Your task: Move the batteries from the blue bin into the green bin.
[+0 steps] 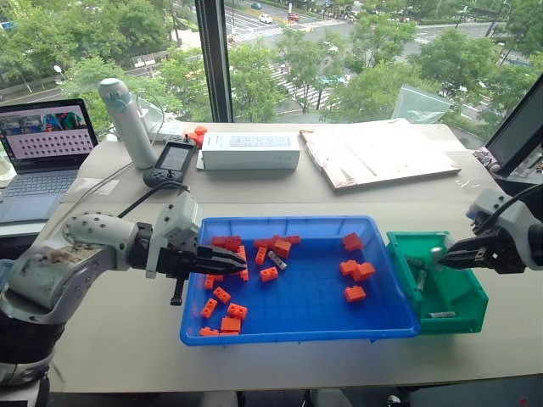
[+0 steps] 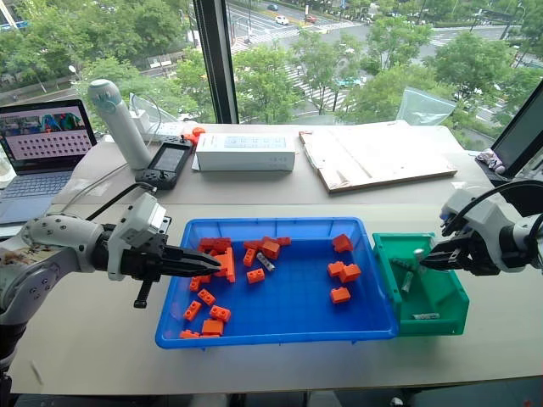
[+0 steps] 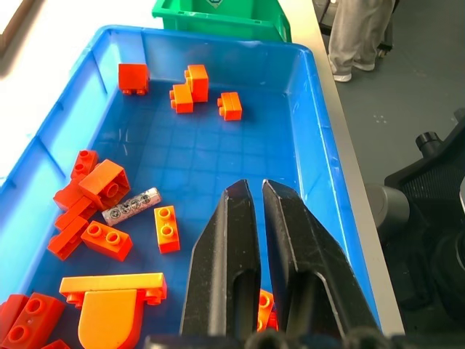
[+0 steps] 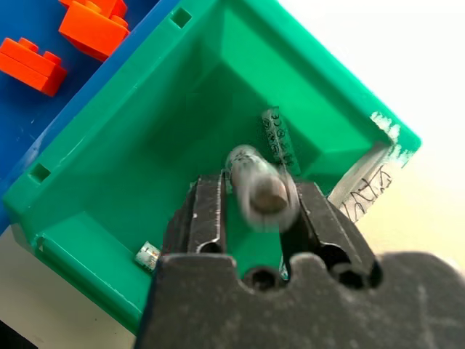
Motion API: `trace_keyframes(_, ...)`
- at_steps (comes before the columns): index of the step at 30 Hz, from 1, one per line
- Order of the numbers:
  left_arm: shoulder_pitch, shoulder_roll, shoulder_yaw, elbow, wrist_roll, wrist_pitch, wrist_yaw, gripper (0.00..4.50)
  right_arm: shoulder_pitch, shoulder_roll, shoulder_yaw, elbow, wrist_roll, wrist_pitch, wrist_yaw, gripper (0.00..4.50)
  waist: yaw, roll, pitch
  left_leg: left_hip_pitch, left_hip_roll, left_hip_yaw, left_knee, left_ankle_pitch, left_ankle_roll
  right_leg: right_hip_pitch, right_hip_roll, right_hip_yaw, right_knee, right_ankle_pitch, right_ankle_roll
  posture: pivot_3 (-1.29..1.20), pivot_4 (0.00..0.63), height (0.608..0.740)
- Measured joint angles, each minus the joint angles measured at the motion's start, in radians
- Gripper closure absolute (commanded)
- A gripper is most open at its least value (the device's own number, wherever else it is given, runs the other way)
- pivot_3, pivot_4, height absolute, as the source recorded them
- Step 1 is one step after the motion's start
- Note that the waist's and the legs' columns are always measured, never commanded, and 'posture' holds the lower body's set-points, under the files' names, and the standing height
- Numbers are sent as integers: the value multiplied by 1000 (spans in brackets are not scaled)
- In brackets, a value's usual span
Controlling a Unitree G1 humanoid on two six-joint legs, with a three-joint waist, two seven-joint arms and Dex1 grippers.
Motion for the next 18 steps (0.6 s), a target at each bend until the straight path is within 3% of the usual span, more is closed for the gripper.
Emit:
trace_keyframes(5, 42, -4, 7, -19, -1, 2, 26, 4148, -100, -27, 34, 34, -12, -35, 51, 22, -1, 0, 0, 0, 0, 0, 0, 0, -1, -1, 0, 0, 0, 0, 0, 0, 150, 740)
trace_keyframes(9, 59, 0, 22, -32, -2, 3, 36, 4148, -271, 86, 71, 21, 3, -34, 54, 22, -12, 0, 0, 1, 1, -1, 0, -1, -2, 0, 1, 0, 0, 0, -1, 0, 150, 740)
trace_keyframes(11, 80, 23, 35, -43, -1, 5, 37, 4148, -348, 219, 110, -23, 37, -9, 44, 22, -20, 0, 0, 0, 1, -1, 0, -1, -1, 1, 1, 0, 1, 1, 1, 0, 150, 740)
trace_keyframes(18, 140, 82, 105, -66, -1, 32, 66, 4148, -322, 555, 195, -130, 106, -49, -32, 22, -1, 0, 1, -1, 0, -2, -1, 3, 5, 1, 2, -1, 1, 0, 2, 0, 150, 740)
